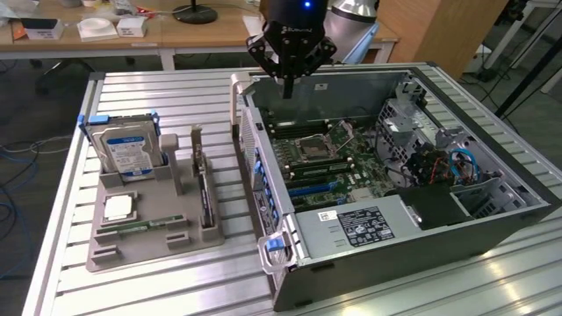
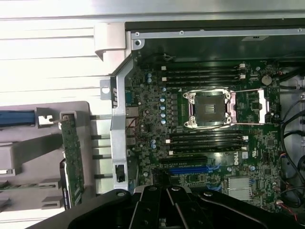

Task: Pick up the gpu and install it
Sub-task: 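Reach for the gpu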

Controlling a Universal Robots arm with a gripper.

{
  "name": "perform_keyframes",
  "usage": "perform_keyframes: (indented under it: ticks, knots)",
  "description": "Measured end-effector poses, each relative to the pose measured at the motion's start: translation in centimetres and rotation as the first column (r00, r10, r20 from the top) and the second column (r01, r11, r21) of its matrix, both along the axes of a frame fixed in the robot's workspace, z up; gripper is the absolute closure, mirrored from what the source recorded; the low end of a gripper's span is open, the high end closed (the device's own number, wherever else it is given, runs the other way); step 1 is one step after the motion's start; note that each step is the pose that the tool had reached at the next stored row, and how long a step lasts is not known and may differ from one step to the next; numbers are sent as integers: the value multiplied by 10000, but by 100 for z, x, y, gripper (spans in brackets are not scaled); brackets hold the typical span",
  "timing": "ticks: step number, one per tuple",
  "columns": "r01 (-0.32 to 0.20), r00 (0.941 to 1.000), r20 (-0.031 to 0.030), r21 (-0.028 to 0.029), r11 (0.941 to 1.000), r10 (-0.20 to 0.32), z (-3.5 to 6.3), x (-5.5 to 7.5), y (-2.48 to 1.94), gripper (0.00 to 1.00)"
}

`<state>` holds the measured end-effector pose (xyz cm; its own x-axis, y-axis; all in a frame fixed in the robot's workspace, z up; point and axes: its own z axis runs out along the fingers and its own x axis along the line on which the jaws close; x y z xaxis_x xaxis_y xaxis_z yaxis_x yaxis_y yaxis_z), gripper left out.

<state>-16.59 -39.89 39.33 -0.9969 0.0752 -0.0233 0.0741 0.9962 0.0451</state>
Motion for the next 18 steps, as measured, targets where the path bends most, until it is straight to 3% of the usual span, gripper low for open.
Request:
perform_keyframes:
  ticks: [18]
  knots:
    - [-7, 10000, 0, 0, 10000, 7, -1, -218, 0, 89]
